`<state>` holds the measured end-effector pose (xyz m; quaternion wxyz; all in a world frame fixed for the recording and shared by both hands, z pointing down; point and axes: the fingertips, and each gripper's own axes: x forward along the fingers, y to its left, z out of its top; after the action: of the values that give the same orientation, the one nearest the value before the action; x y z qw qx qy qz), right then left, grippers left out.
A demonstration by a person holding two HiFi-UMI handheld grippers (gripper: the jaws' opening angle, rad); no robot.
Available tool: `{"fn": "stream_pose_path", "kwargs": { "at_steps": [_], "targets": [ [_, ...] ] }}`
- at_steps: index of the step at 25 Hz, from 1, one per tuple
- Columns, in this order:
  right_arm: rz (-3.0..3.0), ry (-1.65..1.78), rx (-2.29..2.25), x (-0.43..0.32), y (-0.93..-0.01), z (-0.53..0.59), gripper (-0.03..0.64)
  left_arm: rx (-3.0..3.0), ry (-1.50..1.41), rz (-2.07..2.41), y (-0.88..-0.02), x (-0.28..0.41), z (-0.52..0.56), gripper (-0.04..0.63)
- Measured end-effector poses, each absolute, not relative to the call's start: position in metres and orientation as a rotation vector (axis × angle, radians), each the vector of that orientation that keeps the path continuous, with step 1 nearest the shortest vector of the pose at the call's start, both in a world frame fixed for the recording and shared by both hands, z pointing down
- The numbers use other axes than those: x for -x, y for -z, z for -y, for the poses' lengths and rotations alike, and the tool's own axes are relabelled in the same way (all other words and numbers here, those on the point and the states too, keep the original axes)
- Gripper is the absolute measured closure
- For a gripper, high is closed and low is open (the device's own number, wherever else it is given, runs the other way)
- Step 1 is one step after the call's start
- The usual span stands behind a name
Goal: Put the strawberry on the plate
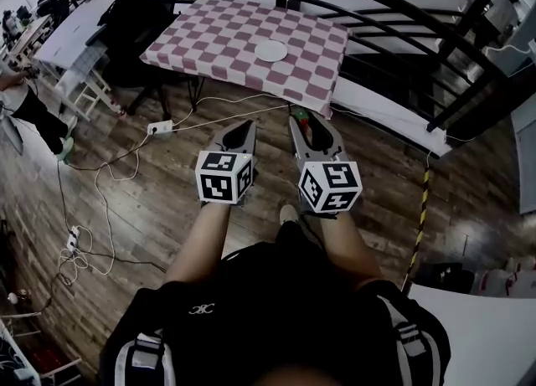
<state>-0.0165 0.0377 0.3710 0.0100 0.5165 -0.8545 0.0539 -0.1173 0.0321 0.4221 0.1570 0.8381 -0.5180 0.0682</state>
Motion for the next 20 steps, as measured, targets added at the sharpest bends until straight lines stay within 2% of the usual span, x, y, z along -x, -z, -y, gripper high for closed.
{"fn": "stream_pose_path", "kwargs": {
  "at_steps": [20],
  "targets": [
    [2.703,-0.22,-1.557,-0.041,-0.384,0.166,0.471,-2.302,-0.236,1.594,-0.429,0.083,0.155,0.597]
  ]
}}
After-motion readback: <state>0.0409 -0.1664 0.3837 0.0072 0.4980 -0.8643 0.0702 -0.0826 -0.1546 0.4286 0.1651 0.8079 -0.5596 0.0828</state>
